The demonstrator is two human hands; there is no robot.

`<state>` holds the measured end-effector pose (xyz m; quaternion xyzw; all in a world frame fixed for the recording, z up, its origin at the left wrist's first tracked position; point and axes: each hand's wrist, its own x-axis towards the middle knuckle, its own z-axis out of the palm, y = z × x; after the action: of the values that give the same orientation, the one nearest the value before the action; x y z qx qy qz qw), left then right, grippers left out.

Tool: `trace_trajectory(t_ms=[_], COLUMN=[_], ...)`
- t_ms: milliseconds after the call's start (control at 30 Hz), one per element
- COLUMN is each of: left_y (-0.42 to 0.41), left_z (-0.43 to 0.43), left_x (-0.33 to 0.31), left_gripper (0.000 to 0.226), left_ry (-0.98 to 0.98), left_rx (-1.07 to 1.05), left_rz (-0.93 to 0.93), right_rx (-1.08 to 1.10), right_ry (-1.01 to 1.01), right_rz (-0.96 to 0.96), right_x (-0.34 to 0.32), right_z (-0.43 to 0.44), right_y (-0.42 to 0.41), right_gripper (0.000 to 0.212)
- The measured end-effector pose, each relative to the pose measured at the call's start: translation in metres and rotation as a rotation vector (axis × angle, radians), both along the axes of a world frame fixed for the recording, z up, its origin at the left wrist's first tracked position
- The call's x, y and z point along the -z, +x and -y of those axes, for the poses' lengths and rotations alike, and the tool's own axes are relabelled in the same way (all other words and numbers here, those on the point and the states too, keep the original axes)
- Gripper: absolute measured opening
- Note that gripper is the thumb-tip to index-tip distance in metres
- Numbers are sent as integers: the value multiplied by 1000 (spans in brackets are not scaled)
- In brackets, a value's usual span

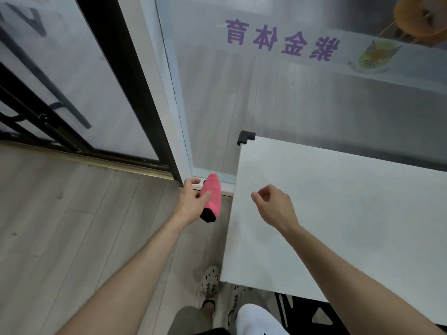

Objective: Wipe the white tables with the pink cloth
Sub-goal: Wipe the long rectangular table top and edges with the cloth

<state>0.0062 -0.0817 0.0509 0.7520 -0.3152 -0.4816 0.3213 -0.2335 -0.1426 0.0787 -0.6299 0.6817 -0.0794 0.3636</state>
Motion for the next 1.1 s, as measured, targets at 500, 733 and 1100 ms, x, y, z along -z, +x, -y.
trace_trajectory(t_ms=[500, 733, 1100], left_y=[-47, -96, -93], left_z=[72, 81, 141], left_x=[143, 147, 143], left_gripper=[40, 30, 37], left_ry=[-212, -383, -488], left_rx=[-105, -224, -136], left_rz=[-183, -101, 38], right_rx=[-382, -373, -359], right_ry=[-513, -575, -604], right_rz=[-294, -332, -302], right_x=[161, 163, 162], right_z=[119, 117, 116], right_y=[2, 4, 4], right_gripper=[67, 66, 67])
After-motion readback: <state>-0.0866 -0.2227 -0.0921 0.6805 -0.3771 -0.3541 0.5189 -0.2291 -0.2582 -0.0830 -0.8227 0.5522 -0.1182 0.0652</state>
